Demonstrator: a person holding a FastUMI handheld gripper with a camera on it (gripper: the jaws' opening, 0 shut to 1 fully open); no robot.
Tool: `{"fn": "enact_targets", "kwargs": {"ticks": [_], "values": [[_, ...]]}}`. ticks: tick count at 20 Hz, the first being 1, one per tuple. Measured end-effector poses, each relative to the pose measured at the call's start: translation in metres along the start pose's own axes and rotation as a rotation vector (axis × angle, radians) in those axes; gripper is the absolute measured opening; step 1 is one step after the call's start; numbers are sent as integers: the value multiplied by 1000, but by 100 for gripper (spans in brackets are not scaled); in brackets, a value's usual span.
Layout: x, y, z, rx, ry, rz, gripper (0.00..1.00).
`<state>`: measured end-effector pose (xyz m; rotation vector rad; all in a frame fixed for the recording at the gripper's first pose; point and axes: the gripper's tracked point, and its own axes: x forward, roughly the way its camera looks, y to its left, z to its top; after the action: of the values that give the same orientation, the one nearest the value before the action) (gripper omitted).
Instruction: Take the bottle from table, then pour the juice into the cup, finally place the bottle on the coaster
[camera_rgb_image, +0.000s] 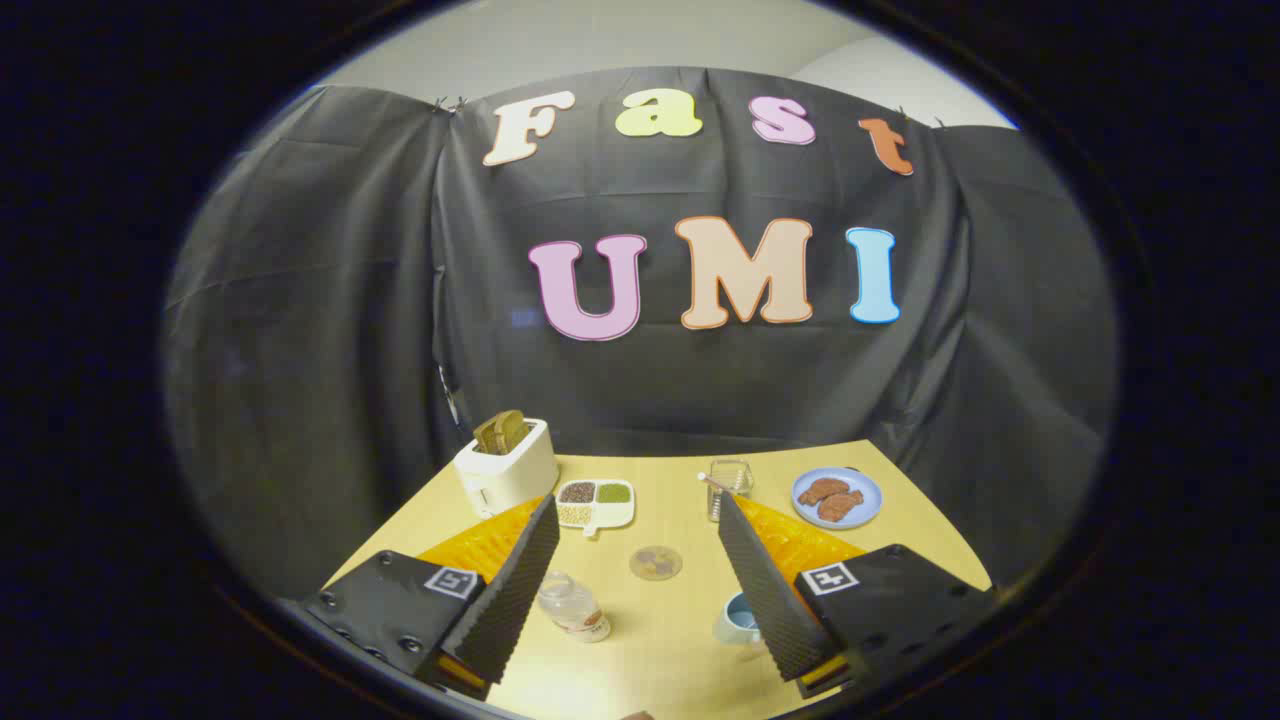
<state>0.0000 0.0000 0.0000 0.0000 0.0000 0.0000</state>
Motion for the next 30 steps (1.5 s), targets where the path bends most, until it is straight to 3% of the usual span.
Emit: {"fn": "enact_targets", "kwargs": {"ticks": [10, 21, 30], "values": [[-13, 6, -5, 13, -2, 8, 100], [-46, 30, -42, -3, 37, 4, 100], [-51, 60, -109, -17, 148, -88, 100]]}}
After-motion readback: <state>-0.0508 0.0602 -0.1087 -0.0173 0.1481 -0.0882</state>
